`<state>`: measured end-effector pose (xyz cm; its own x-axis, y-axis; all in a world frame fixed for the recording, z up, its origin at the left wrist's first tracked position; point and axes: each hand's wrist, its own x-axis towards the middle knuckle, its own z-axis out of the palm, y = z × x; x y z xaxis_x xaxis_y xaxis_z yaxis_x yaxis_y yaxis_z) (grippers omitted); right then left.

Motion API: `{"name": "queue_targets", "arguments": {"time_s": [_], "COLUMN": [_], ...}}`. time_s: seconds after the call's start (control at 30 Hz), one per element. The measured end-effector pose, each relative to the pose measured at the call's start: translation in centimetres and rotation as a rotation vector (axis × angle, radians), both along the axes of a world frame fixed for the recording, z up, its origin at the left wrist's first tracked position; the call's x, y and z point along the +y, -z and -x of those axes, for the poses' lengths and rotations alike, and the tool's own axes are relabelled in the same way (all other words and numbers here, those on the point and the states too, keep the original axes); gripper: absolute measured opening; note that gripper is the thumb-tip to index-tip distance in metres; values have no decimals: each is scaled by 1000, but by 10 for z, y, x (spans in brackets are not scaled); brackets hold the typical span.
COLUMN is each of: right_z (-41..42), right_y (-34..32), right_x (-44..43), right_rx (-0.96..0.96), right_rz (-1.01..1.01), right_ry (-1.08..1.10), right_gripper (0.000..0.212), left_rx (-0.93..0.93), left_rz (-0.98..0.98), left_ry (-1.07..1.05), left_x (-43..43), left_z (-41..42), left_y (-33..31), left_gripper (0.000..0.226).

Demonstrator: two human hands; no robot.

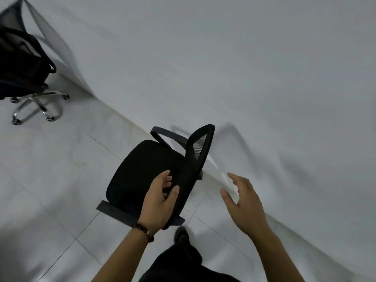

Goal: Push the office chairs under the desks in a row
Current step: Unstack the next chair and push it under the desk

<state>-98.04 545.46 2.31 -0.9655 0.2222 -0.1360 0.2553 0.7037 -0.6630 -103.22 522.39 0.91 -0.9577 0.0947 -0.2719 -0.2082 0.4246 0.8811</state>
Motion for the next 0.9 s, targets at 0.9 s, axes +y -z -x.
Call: {"name": "queue_targets", "arguments": {"time_s": [0.9], "right_z": [277], "right_y": [100], "right_x": [-10], "right_rx": [66], "right_rz": [-507], "right_ry": [-1236], "right_gripper": [57], "left_rx": [-457], "left_rz": [737], "left_ry": [-608], "left_x": [88], "left_z": [42], "left_y": [78], "left_gripper": [59]}}
